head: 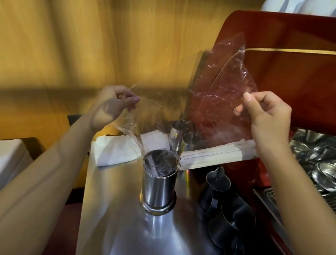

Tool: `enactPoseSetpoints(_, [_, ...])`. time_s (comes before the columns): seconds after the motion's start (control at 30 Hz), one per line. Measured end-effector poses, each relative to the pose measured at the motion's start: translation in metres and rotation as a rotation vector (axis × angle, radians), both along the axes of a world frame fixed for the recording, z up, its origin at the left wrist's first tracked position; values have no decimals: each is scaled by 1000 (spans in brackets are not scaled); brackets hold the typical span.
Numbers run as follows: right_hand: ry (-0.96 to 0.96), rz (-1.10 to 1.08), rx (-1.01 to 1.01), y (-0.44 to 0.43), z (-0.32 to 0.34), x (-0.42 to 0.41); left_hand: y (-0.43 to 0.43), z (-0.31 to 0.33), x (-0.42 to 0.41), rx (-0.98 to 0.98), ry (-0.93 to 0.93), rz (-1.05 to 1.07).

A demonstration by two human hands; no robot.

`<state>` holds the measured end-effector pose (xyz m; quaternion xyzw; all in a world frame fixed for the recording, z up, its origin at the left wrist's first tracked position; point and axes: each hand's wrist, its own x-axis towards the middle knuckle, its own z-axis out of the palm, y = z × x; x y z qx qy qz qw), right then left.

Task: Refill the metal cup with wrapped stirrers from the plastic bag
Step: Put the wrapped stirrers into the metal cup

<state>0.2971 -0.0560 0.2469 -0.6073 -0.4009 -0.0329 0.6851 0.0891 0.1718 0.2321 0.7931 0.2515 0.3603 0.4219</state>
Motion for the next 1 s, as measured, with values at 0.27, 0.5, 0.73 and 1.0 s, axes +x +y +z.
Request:
enactPoseSetpoints(0.27, [-95,56,-66,26,14,-6,6,-16,-18,-93,10,83])
enactPoseSetpoints(0.5, [-141,162,-175,53,28,-21,6,-30,-37,-158,128,126])
enactPoseSetpoints(0.73, [-213,259,-254,70,37,-34,-2,-3,-37,-105,-225,63])
enactPoseSetpoints(1.0, [-377,228,-349,76,29,-45,-17,12,-21,-146,-265,-70])
